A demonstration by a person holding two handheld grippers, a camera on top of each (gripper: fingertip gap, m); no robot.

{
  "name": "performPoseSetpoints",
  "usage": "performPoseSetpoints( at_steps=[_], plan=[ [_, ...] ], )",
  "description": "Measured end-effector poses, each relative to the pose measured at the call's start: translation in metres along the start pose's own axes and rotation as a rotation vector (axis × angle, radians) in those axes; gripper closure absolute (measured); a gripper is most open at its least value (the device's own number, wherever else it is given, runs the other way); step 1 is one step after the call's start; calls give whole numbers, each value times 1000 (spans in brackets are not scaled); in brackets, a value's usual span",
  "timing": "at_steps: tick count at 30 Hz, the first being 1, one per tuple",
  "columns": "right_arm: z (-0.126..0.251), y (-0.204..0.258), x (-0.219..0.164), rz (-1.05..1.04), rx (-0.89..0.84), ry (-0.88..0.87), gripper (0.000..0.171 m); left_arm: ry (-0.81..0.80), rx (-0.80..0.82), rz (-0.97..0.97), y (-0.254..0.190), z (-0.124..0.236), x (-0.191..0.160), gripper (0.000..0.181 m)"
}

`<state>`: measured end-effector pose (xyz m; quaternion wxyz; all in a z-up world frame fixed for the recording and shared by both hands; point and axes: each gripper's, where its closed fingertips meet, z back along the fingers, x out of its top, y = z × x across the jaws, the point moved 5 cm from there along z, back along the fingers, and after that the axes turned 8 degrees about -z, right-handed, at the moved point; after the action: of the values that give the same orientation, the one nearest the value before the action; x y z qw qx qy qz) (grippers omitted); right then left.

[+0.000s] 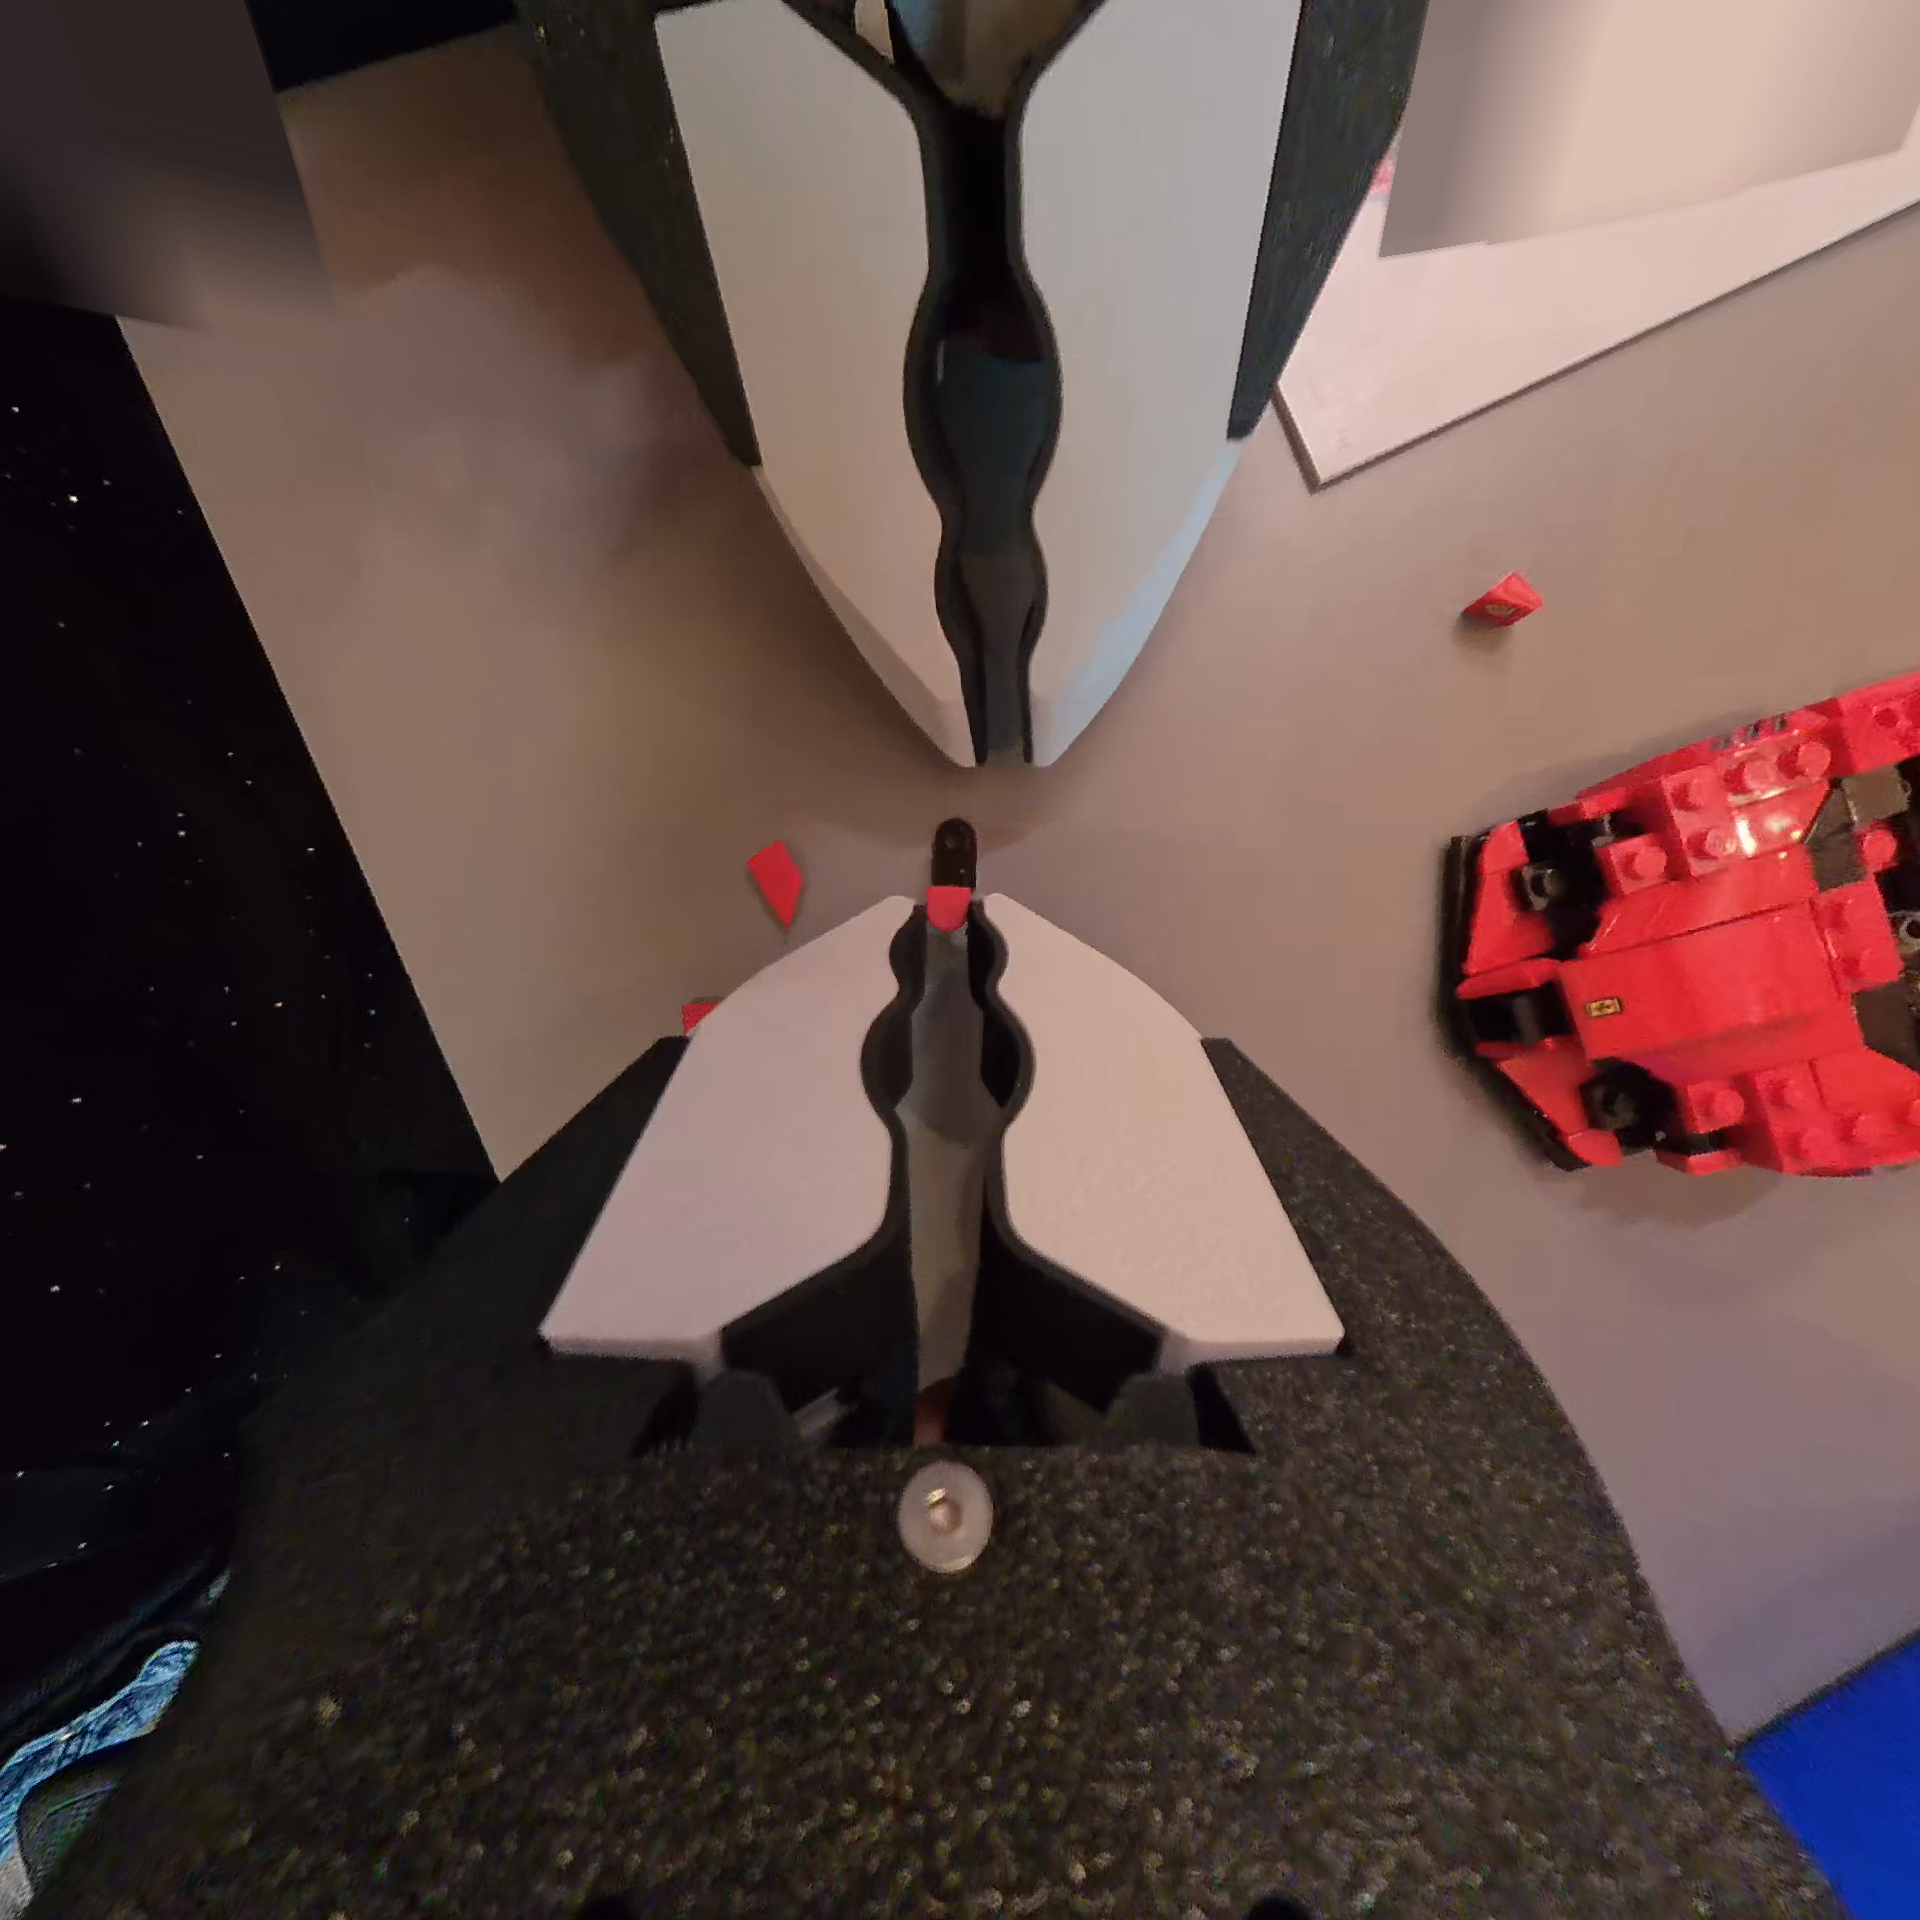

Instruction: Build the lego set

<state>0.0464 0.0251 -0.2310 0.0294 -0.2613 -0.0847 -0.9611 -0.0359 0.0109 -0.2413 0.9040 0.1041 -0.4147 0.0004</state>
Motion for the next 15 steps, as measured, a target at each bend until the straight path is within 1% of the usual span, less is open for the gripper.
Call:
performPoseSetpoints(
  at_steps=[7,15],
  plan=[
    [-1,0,-2,-4,13,-32,164,-32,9,-16,-1,-2,6,171],
    [-6,-1,0,9,21,-32,164,-17,14,-54,-4,-8,9,171]
  ],
)
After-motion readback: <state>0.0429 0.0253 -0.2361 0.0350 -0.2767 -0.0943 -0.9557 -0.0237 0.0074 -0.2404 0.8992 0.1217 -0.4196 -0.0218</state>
